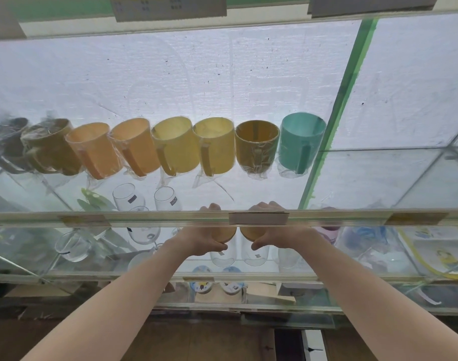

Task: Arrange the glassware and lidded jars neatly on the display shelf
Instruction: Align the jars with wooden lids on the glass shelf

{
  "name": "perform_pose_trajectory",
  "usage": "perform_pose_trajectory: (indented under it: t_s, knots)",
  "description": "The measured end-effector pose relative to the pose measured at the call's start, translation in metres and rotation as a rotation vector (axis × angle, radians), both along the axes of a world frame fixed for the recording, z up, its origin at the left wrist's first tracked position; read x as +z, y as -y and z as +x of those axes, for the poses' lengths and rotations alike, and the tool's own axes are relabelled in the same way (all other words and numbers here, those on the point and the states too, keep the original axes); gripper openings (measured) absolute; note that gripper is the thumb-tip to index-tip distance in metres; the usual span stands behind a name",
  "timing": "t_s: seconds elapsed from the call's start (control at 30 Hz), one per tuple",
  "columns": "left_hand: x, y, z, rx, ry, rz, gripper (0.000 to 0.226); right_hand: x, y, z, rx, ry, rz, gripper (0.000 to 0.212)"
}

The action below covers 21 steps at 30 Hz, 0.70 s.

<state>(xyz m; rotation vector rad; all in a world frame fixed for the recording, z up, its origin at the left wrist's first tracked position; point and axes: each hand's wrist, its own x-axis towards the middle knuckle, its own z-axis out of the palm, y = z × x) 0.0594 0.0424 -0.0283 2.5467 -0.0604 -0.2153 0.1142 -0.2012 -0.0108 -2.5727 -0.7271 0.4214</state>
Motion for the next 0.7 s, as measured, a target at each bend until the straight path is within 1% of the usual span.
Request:
perform_pose_trajectory:
  t_s: [0.1,0.17,0.2,0.27,0.3,0.4,0.53,0.6,0.67,0.7]
  knots:
    - [0.000,-0.001,0.002,-0.030,-0.029,0.028,0.096,0.006,0.016,0.004,0.025,0.049,0.012,0.068]
    - [0.001,-0.002,0.004,-0.046,-0.028,0.063,0.107,0.012,0.030,0.006,-0.007,0.108,-0.037,0.056]
    - [0.000,-0.001,0.006,-0.066,0.001,0.091,0.106,0.015,0.036,0.006,-0.025,0.159,-0.089,0.045]
    - [0.000,0.002,0.007,-0.092,0.031,0.123,0.093,0.022,0.045,0.005,-0.041,0.258,-0.232,0.020]
    - [0.001,0.004,0.007,-0.088,0.023,0.122,0.088,0.025,0.048,0.003,-0.044,0.255,-0.277,0.014]
    - [-0.002,0.006,0.008,-0.073,0.018,0.092,0.086,0.027,0.055,-0.003,-0.046,0.121,-0.243,0.022]
    - [0.001,0.008,0.008,-0.065,-0.006,0.091,0.085,0.028,0.054,-0.004,-0.062,0.102,-0.220,0.028]
    - [0.002,0.009,0.008,-0.070,-0.009,0.098,0.083,0.029,0.052,-0.002,-0.049,0.080,-0.254,0.030]
    - [0.001,0.008,0.008,-0.070,-0.010,0.097,0.083,0.025,0.051,0.003,-0.048,0.037,-0.239,0.032]
    - [0.003,0.009,0.007,-0.062,-0.014,0.112,0.083,0.024,0.053,0.004,-0.067,-0.024,-0.225,0.034]
